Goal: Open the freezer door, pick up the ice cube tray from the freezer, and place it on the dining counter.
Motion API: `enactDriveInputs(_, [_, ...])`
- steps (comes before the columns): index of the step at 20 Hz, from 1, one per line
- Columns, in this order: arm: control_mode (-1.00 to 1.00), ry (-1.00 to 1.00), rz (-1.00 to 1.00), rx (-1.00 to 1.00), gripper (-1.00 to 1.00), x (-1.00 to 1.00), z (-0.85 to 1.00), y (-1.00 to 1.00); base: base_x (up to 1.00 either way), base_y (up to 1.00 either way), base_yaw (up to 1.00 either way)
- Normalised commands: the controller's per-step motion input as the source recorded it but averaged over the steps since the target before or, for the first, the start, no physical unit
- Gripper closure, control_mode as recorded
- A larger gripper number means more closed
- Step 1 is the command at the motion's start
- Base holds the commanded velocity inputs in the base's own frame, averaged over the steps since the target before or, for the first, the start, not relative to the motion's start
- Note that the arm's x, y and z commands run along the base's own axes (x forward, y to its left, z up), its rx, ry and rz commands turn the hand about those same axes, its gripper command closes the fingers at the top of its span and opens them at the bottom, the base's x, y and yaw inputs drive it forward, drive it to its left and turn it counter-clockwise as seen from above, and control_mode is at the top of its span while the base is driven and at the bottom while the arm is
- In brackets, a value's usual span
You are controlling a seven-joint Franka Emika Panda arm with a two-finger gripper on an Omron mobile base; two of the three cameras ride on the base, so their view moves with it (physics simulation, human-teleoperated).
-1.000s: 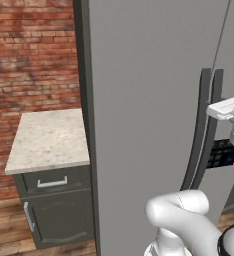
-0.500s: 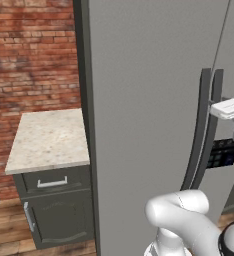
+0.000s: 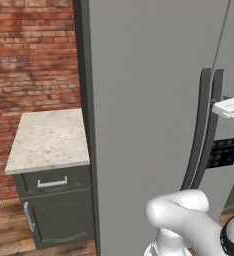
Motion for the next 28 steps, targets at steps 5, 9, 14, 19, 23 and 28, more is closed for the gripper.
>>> enactDriveInputs(5, [-1.00,0.01,0.00,0.00,-1.00,0.05,0.00,0.08,0.00,0.00,0.00])
enactDriveInputs(9, [-1.00,0.03,0.01,0.00,-1.00,0.00,0.00,0.13,0.00,0.00,0.00])
enactDriveInputs(14, [-1.00,0.02,0.04,0.00,-1.00,0.01,0.00,0.16,0.00,0.00,0.00])
enactDriveInputs(19, [-1.00,0.00,0.04,0.00,-1.00,0.05,0.00,0.08,0.00,0.00,0.00])
enactDriveInputs(23, [-1.00,0.00,0.04,0.00,-1.00,0.01,-0.01,0.15,0.00,0.00,0.00])
enactDriveInputs(28, [-1.00,0.00,0.02,0.00,-1.00,0.03,-0.02,0.11,0.00,0.00,0.00])
